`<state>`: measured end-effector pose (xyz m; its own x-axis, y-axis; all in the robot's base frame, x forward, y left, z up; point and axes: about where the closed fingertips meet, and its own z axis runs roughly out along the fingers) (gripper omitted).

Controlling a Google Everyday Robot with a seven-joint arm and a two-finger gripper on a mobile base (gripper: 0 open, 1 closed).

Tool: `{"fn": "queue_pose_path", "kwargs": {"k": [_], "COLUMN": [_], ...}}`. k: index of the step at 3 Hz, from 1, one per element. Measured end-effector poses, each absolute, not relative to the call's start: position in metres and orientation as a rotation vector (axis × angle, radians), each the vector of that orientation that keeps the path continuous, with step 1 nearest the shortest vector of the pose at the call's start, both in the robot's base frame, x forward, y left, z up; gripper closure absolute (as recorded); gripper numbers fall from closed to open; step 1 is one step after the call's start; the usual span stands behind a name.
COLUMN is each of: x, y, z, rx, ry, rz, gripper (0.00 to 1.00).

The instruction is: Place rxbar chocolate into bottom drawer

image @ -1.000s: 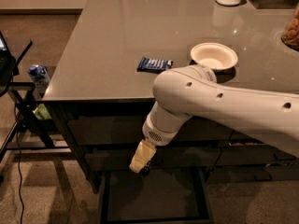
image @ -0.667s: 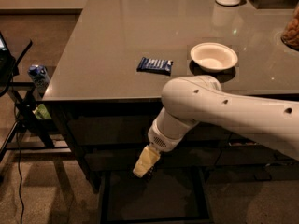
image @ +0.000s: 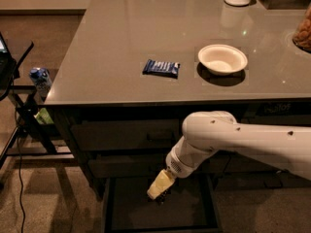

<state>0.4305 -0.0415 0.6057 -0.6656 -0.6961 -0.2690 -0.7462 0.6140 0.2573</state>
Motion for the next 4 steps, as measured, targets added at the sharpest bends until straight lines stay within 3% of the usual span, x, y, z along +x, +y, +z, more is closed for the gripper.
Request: {"fn": "queue_pose_path", "kwargs": {"k": [4], "x": [0.413], "y": [-0.073], "z": [0.493], "rx": [-0.860], "ry": [2.928], "rz": [0.608], "gripper": [1.00]}}
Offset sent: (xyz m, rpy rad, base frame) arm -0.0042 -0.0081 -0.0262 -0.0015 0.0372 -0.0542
